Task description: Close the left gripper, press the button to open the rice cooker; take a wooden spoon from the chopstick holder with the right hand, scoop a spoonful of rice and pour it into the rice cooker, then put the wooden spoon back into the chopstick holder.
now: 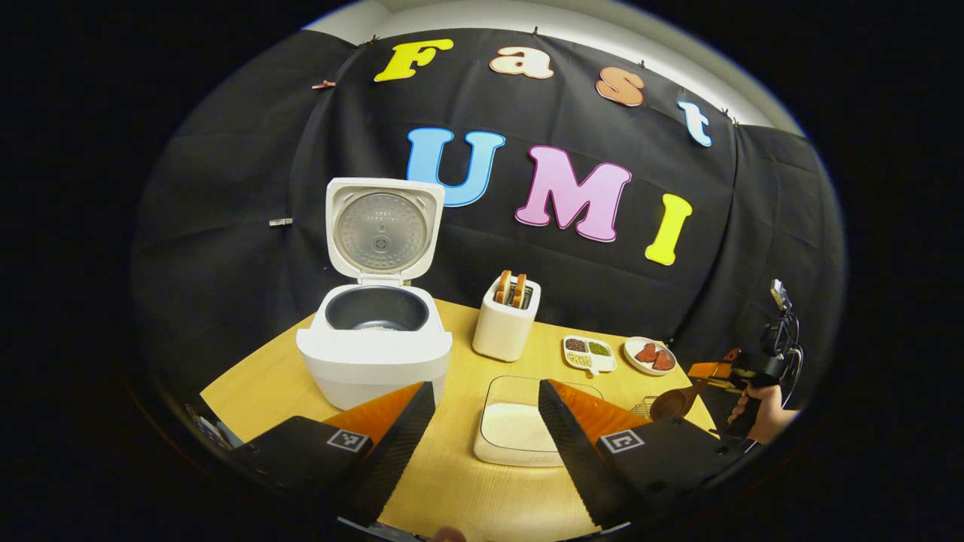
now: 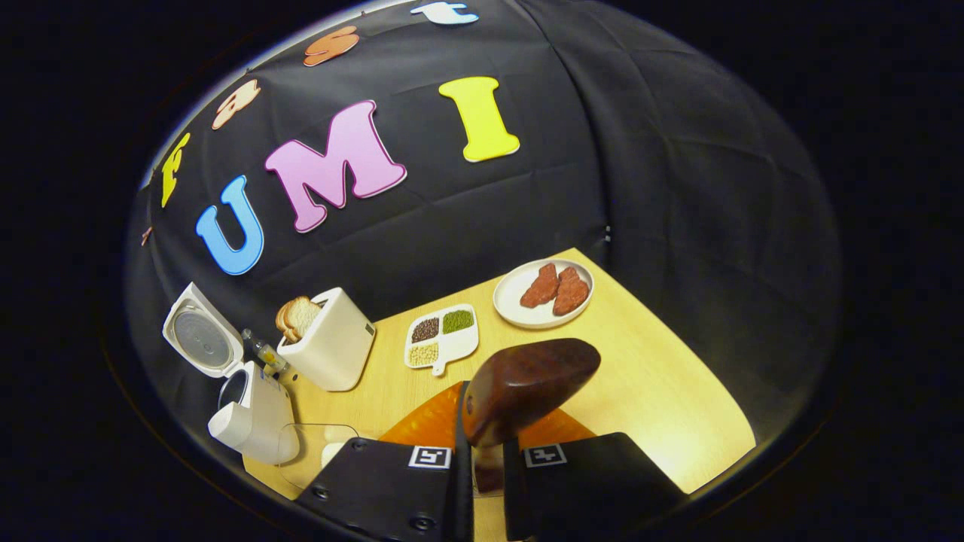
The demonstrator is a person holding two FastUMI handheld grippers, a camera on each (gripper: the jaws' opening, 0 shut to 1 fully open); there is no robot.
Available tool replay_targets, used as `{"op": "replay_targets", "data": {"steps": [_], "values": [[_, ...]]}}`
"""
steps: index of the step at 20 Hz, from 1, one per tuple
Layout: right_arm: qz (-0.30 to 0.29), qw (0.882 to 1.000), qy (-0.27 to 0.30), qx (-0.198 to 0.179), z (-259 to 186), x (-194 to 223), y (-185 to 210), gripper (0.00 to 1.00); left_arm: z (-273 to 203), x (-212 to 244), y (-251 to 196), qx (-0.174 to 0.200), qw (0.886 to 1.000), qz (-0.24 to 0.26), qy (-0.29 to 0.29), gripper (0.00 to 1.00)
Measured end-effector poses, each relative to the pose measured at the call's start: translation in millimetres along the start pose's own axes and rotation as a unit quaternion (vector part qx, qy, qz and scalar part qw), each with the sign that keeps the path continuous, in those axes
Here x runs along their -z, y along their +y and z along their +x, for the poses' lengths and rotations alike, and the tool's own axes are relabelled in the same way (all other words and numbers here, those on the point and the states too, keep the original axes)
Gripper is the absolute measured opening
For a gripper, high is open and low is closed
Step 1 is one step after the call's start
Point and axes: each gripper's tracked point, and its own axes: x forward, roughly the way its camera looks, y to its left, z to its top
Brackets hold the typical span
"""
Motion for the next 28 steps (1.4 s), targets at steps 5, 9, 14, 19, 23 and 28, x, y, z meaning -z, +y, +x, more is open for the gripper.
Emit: {"op": "replay_targets", "data": {"steps": [5, 9, 14, 19, 23, 28], "values": [[-0.005, 0.998, -0.056, 0.021, -50, -45, 25, 0.2, -2, 1, 26, 0.048, 0.999, 0.004, -0.006, 0.96], [-0.021, 0.997, -0.067, 0.014, -78, -41, 66, 0.2, -7, 10, 52, 0.071, 0.997, 0.021, -0.006, 0.95], [-0.033, 0.998, -0.054, -0.019, -78, -13, 137, 0.2, -12, 19, 86, 0.07, 0.997, 0.017, 0.002, 0.96], [-0.059, 0.996, -0.035, -0.053, -59, 22, 194, 0.2, -20, 35, 115, 0.06, 0.998, -0.001, 0.023, 0.96], [-0.075, 0.995, -0.019, -0.067, -33, 53, 217, 0.2, -24, 52, 133, 0.054, 0.998, 0.003, 0.042, 0.96], [-0.123, 0.992, 0.002, -0.039, 7, 107, 207, 0.2, -16, 79, 144, 0.047, 0.997, 0.017, 0.064, 0.96]]}}
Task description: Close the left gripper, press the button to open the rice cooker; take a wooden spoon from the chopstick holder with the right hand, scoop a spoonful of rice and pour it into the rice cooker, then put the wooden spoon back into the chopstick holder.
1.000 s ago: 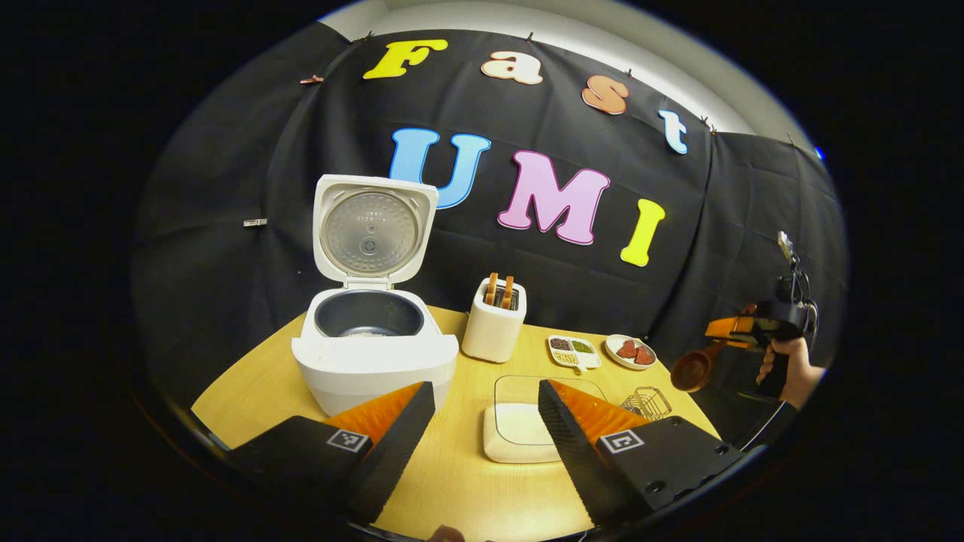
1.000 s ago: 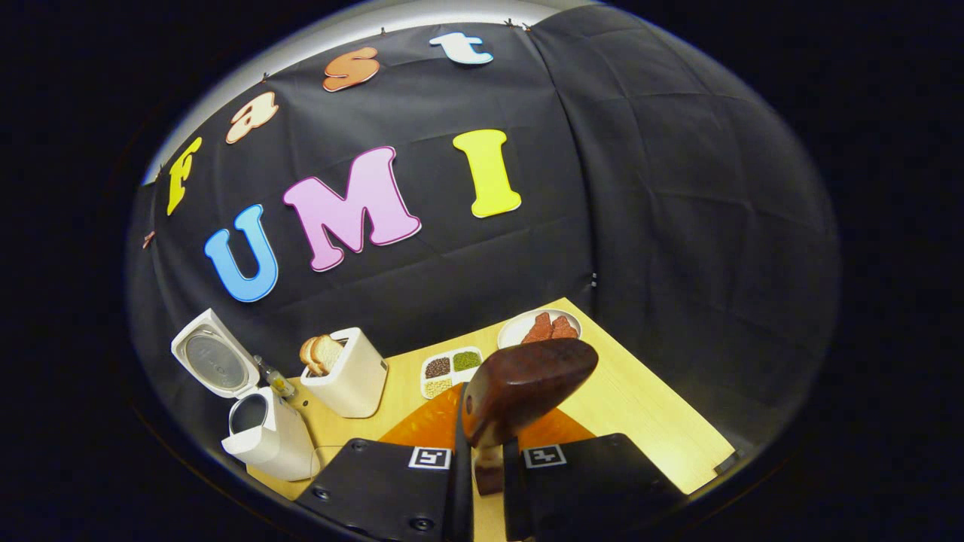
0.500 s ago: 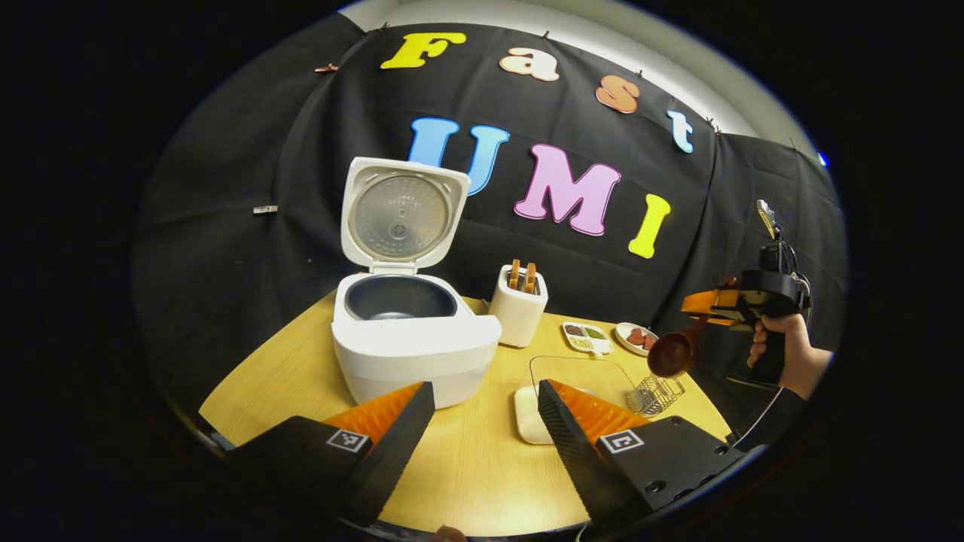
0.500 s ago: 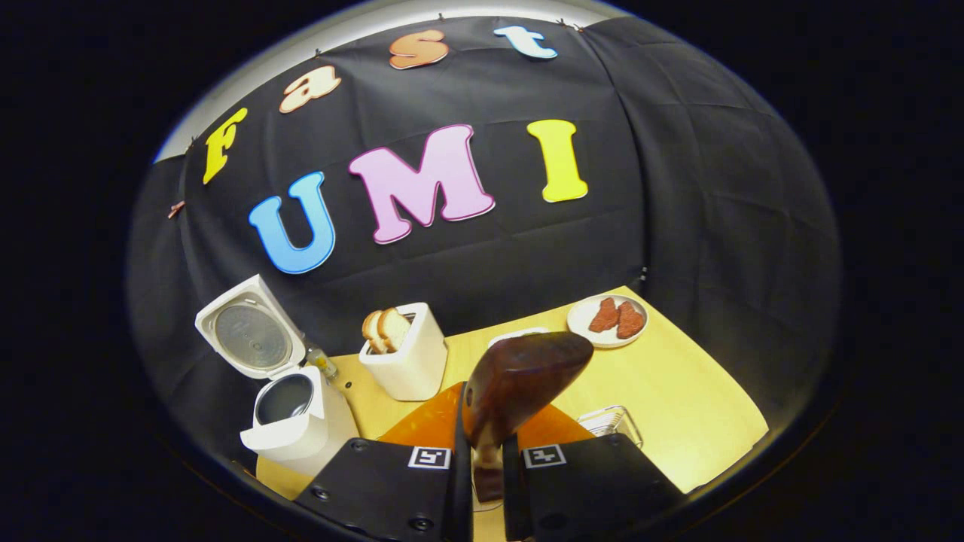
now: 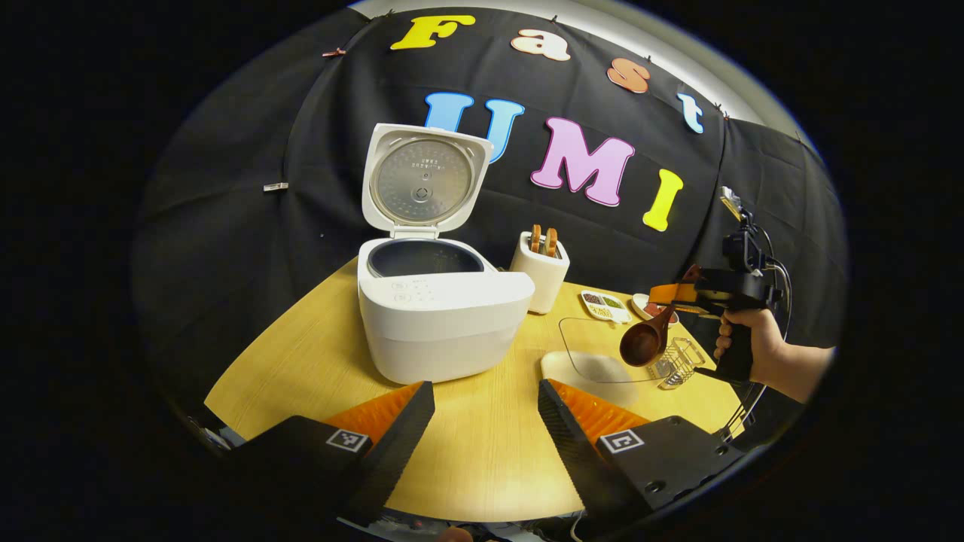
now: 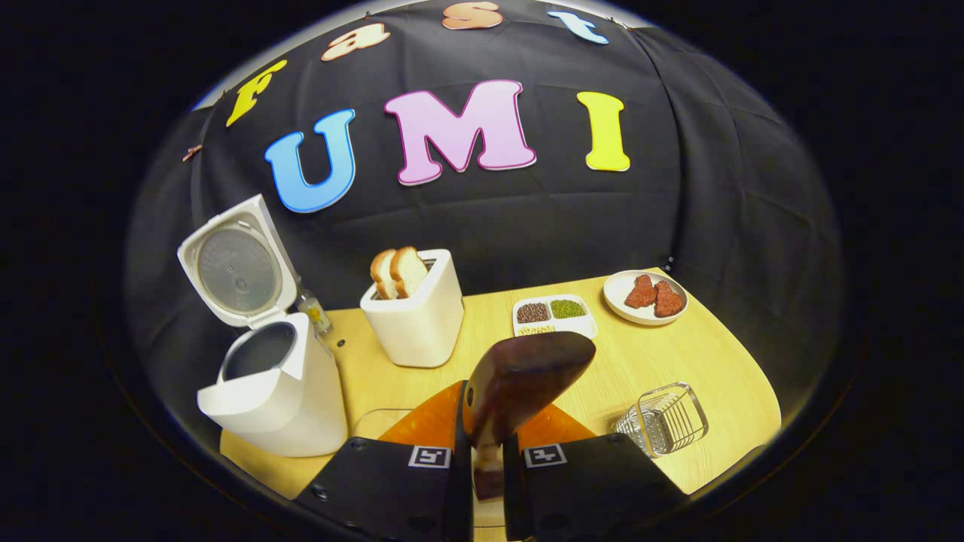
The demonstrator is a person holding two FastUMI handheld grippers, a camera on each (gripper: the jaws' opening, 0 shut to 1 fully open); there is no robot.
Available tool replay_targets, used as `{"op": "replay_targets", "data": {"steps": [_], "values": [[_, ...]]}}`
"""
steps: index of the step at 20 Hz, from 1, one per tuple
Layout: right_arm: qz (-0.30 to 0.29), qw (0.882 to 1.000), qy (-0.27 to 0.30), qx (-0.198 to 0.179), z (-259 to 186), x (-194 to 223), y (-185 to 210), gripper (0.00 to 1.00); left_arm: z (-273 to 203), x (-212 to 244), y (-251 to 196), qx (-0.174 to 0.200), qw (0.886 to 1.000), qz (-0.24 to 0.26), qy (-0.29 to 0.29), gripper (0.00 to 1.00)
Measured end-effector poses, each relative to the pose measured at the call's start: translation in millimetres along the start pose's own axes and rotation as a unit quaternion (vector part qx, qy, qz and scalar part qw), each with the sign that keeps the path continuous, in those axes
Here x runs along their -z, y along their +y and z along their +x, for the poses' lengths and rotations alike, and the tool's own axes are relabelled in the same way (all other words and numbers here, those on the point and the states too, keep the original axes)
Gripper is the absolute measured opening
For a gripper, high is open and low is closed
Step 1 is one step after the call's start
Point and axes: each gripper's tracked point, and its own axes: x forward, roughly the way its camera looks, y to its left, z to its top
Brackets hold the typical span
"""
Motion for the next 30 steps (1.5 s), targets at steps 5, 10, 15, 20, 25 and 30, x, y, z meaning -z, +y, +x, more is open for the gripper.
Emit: {"op": "replay_targets", "data": {"steps": [5, 10, 15, 20, 25, 30], "values": [[-0.089, 0.995, -0.018, 0.029, 15, 25, -7, 0.2, 6, 20, 10, -0.006, 1.0, 0.016, 0.008, 0.96], [-0.093, 0.995, -0.01, 0.018, 14, 50, 19, 0.21, 0, 26, 15, -0.013, 1.0, 0.008, 0.009, 0.96], [-0.054, 0.998, 0.031, -0.02, 8, 79, 61, 0.21, -5, 38, 29, -0.035, 0.999, -0.012, 0.02, 0.96], [0.065, 0.994, 0.08, -0.043, 6, 89, 80, 0.21, -12, 34, 33, -0.043, 0.999, -0.007, 0.013, 0.96], [0.184, 0.973, 0.13, -0.049, 5, 90, 71, 0.21, -15, 37, 39, -0.052, 0.998, -0.014, 0.015, 0.96], [0.268, 0.951, 0.148, -0.043, -1, 86, 50, 0.21, -15, 33, 36, -0.052, 0.999, -0.007, 0.015, 0.95]]}}
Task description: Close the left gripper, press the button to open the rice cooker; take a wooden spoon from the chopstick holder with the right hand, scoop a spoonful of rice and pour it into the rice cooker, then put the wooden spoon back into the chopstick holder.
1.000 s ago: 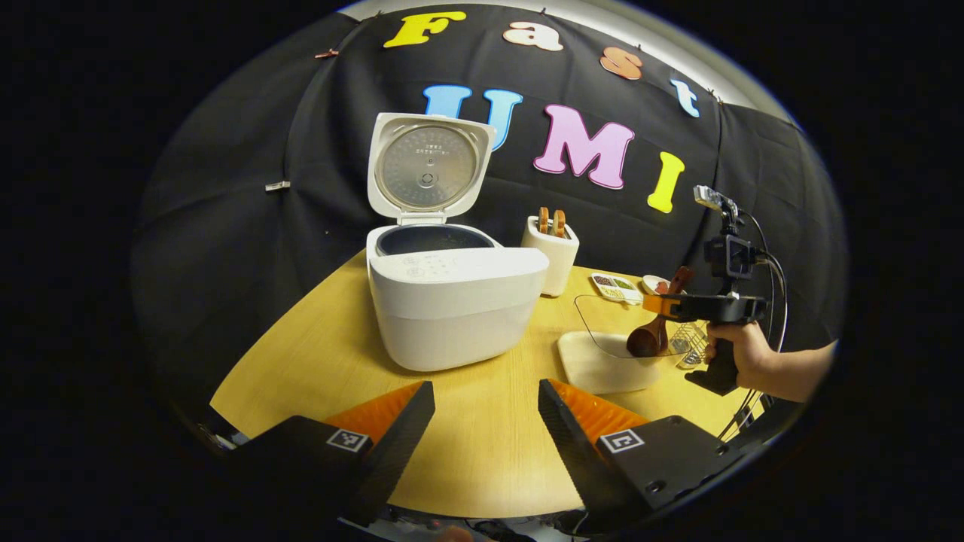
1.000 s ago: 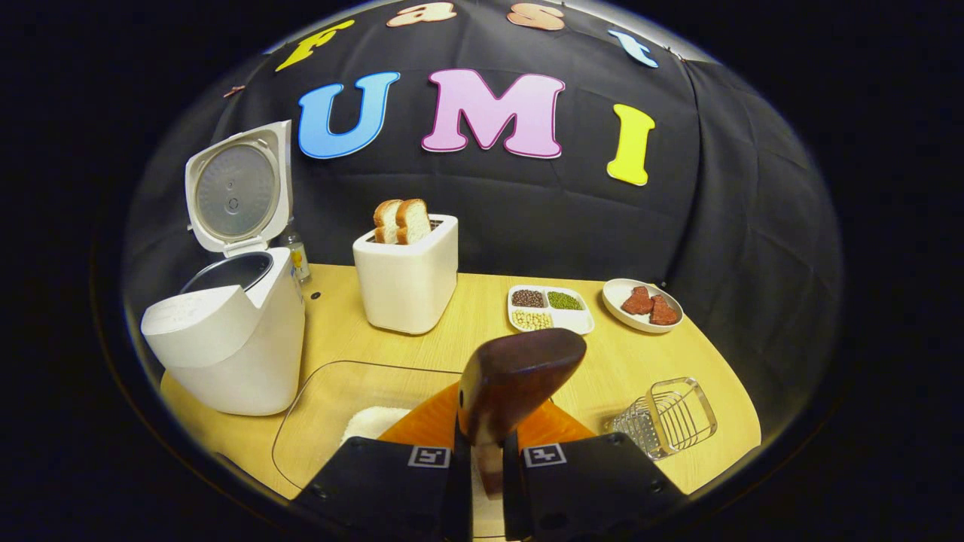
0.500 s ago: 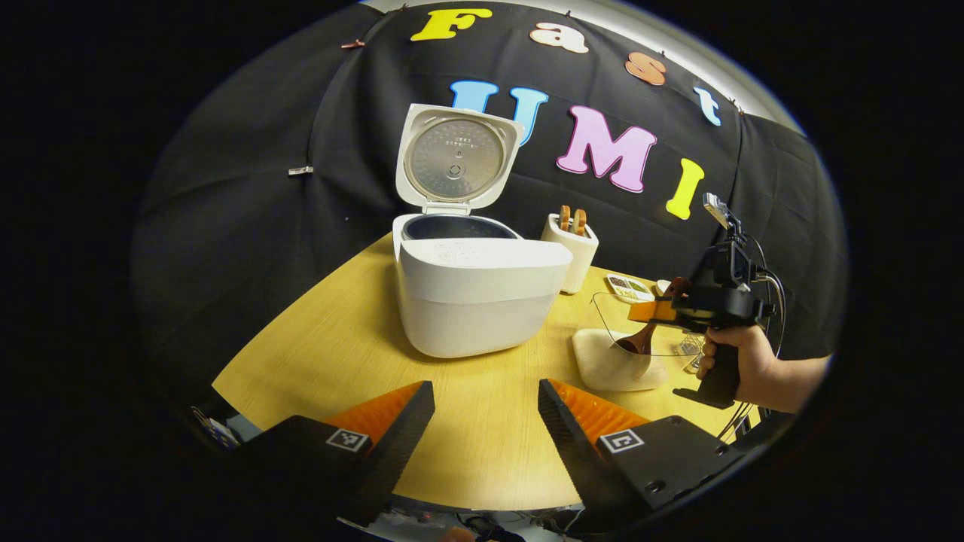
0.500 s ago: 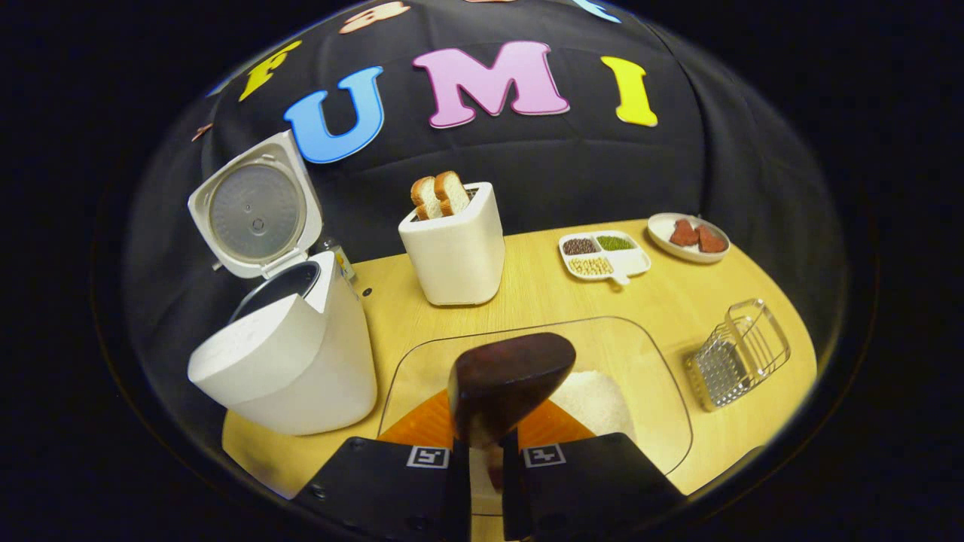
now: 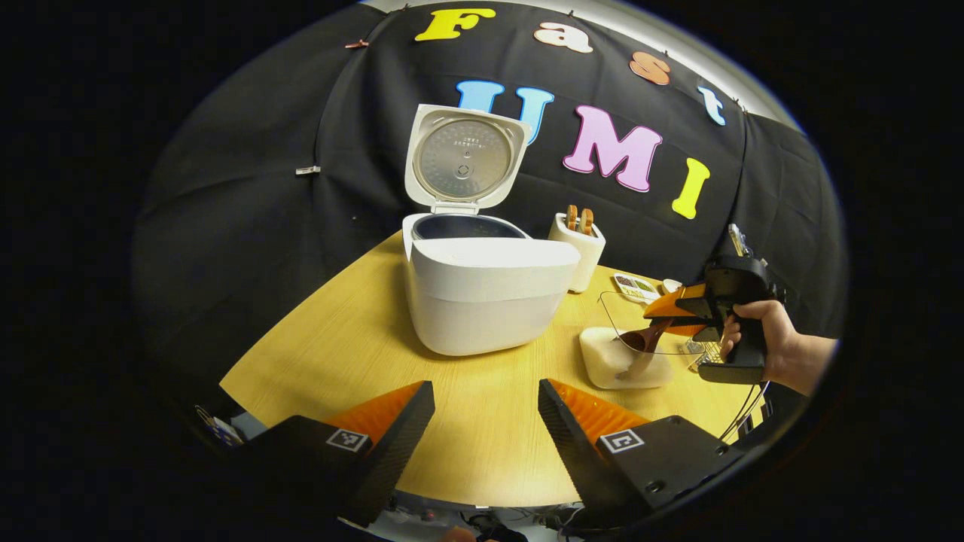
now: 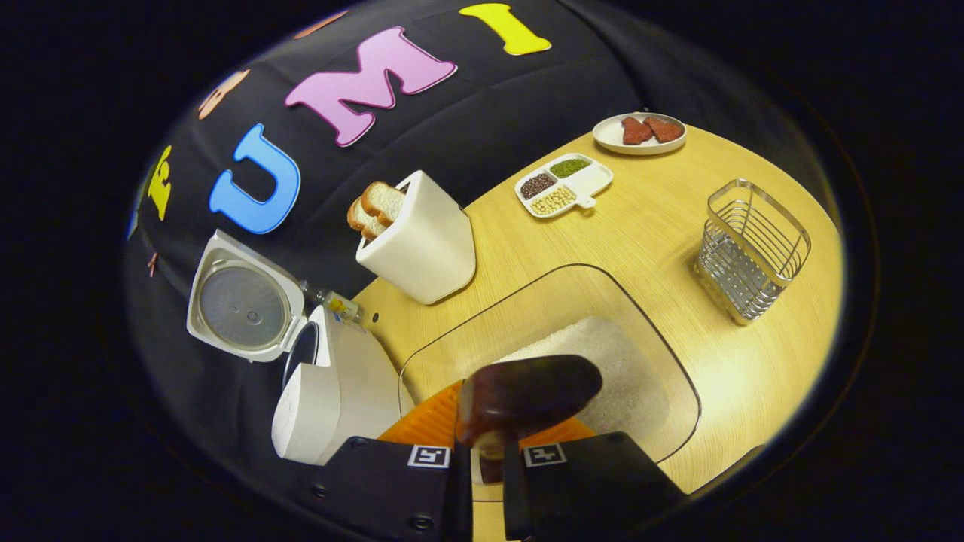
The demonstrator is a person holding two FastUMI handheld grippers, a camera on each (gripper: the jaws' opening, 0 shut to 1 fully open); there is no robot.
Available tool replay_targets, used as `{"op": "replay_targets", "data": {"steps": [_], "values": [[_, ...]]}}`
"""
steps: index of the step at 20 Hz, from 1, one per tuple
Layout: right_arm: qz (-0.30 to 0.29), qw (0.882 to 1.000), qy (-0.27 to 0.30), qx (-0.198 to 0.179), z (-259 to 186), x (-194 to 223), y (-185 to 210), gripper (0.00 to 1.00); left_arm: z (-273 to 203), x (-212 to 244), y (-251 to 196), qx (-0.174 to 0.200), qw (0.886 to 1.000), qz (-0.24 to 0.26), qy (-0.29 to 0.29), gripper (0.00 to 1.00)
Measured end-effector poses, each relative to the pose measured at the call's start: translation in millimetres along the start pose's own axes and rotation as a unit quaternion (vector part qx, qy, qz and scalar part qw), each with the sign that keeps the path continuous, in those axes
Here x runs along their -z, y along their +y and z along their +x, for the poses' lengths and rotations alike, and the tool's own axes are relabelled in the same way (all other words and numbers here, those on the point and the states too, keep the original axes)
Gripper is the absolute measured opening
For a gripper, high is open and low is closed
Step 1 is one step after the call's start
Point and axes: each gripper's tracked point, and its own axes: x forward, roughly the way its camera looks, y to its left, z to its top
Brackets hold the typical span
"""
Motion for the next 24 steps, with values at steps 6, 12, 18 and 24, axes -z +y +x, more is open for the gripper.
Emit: {"op": "replay_targets", "data": {"steps": [6, 12, 18, 24], "values": [[0.062, 0.998, -0.021, -0.005, -26, -32, -3, 0.2, -7, -12, -11, 0.006, 1.0, 0.011, -0.011, 0.96], [0.108, 0.993, -0.049, -0.023, -57, -71, 2, 0.2, -12, -26, -3, -0.008, 0.999, 0.021, -0.035, 0.96], [0.147, 0.986, -0.051, -0.053, -77, -92, 24, 0.21, -18, -31, 15, -0.026, 0.999, -0.007, -0.045, 0.96], [0.201, 0.973, -0.035, -0.111, -84, -108, 85, 0.2, -24, -23, 20, -0.027, 0.998, -0.02, -0.046, 0.96]]}}
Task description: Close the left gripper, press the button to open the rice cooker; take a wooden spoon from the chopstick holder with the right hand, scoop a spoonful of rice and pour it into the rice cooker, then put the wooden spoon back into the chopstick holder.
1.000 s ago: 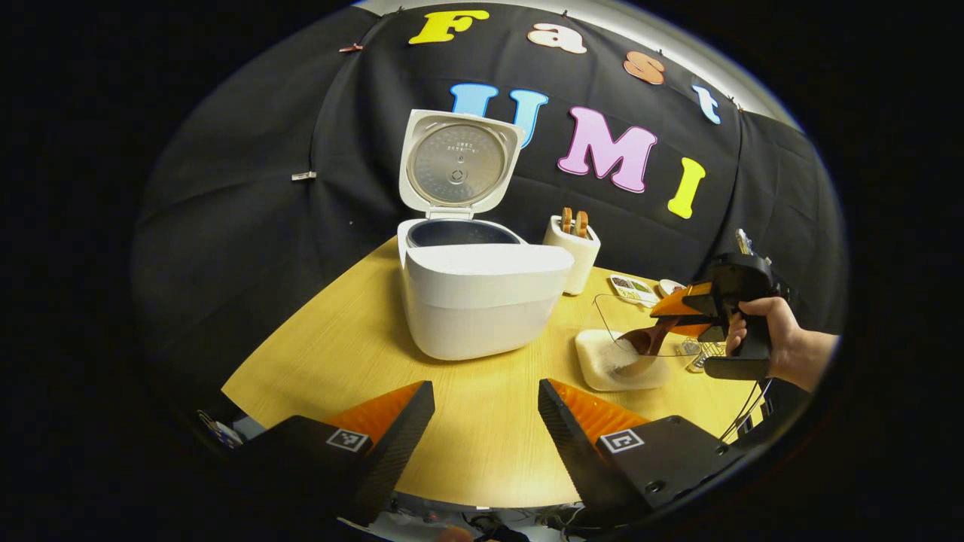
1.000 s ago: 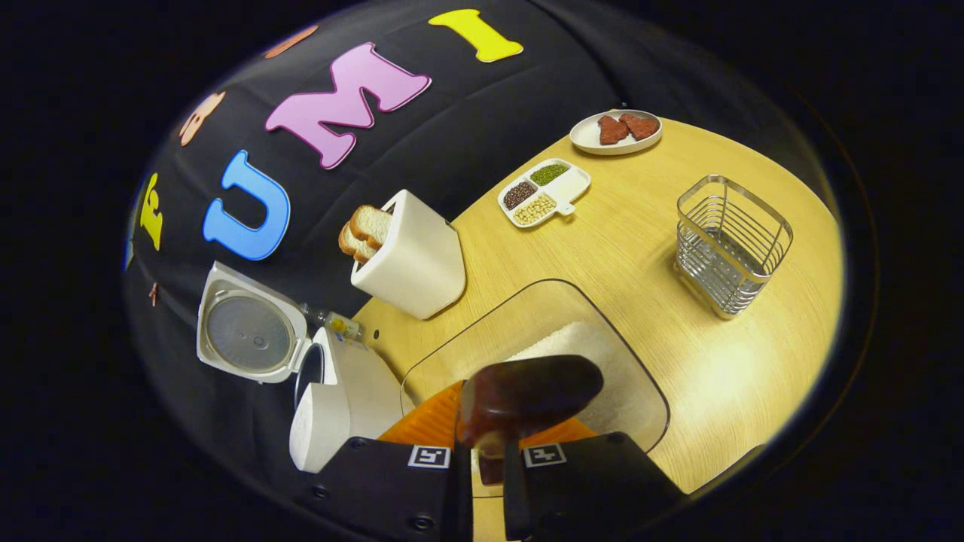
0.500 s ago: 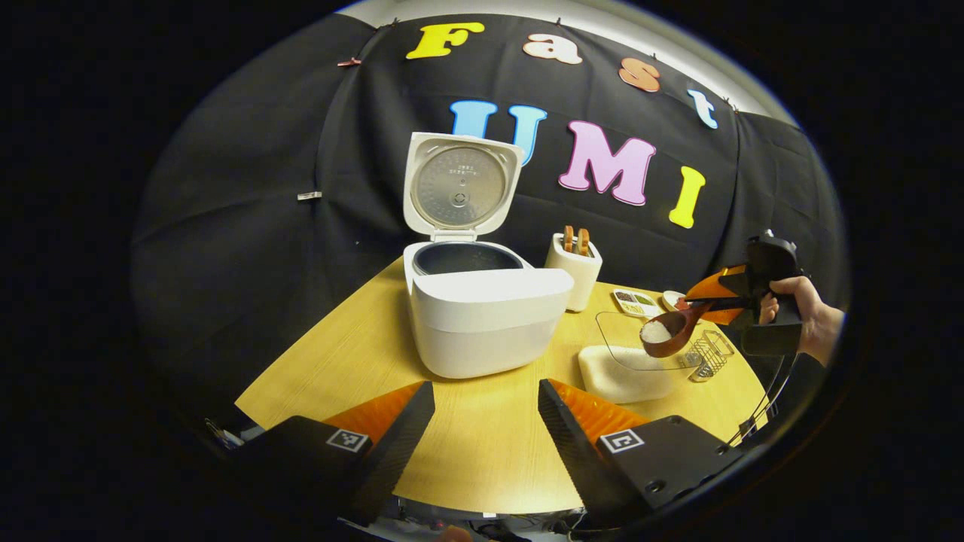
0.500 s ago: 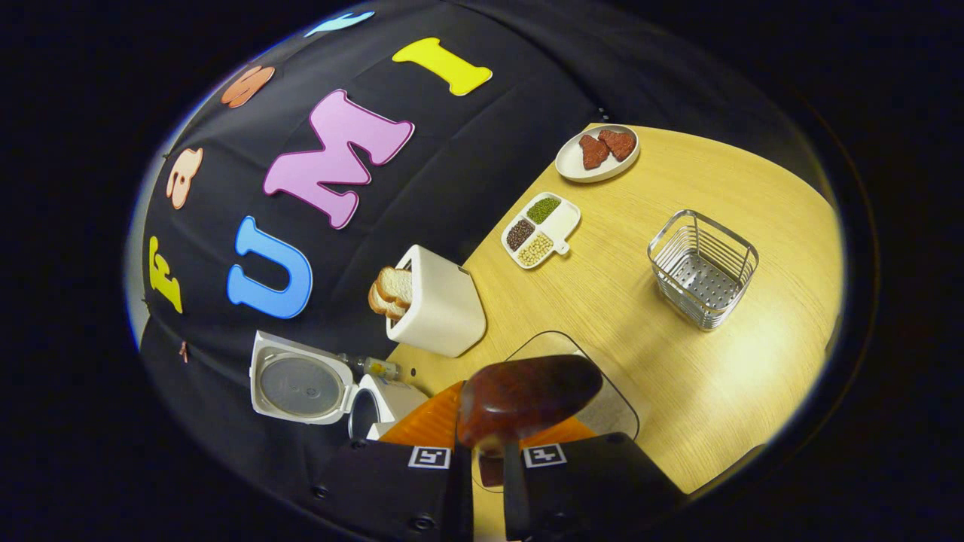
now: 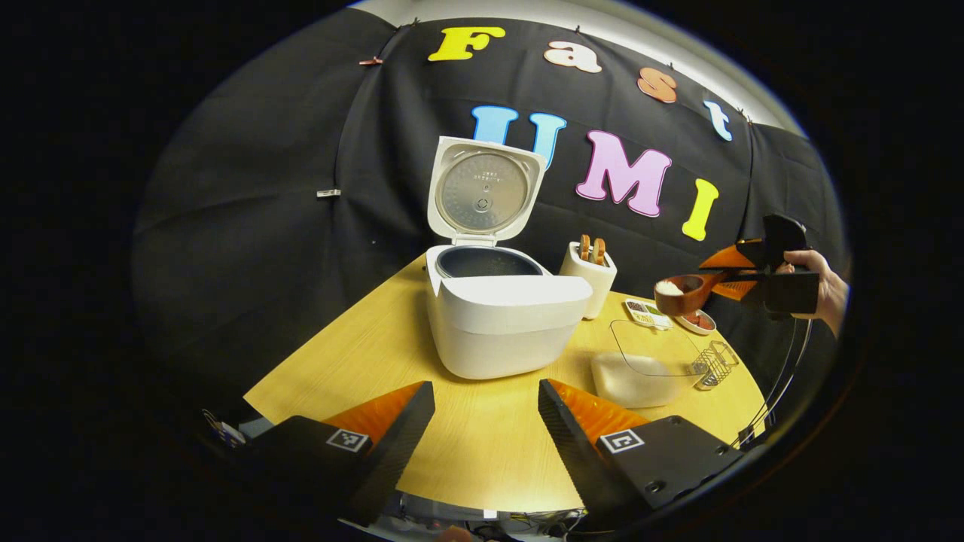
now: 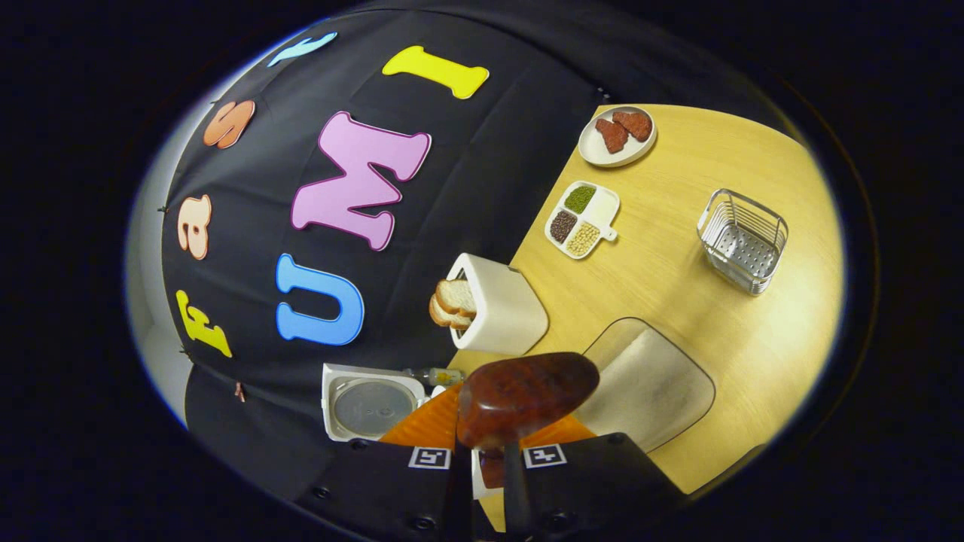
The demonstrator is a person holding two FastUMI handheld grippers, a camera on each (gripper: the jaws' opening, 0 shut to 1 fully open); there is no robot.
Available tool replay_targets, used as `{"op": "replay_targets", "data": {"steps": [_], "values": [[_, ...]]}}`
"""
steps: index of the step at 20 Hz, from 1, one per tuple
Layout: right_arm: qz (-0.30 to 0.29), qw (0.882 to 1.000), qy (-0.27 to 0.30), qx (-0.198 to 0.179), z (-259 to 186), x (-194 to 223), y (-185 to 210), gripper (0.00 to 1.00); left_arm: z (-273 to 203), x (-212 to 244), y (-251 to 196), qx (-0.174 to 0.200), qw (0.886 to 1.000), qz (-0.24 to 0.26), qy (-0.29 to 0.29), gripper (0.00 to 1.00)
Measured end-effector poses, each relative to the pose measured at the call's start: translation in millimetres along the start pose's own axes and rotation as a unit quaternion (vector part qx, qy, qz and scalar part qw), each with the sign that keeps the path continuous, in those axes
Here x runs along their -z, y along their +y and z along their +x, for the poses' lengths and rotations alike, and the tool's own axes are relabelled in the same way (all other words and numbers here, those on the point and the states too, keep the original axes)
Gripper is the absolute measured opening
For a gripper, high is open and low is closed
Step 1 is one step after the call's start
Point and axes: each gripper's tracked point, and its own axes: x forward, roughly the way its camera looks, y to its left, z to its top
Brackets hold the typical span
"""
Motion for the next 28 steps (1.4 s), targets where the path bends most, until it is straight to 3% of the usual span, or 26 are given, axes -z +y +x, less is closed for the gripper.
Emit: {"op": "replay_targets", "data": {"steps": [5, 11, 18, 24, 28], "values": [[-0.021, 0.999, 0.007, -0.027, 21, 13, 49, 0.2, -6, 13, -3, 0.004, 0.999, -0.045, 0.01, 0.96], [-0.017, 0.998, 0.031, -0.047, 54, 48, 93, 0.2, -7, 15, 3, 0.003, 0.999, -0.046, 0.013, 0.96], [-0.027, 0.995, 0.062, -0.066, 102, 103, 134, 0.2, -2, 4, 25, -0.023, 0.998, -0.058, 0.005, 0.96], [-0.106, 0.99, 0.058, -0.07, 145, 152, 162, 0.2, 5, -1, 33, -0.02, 0.997, -0.069, 0.011, 0.96], [-0.215, 0.973, 0.042, -0.075, 162, 179, 168, 0.2, 3, -5, 37, -0.013, 0.997, -0.072, 0.01, 0.95]]}}
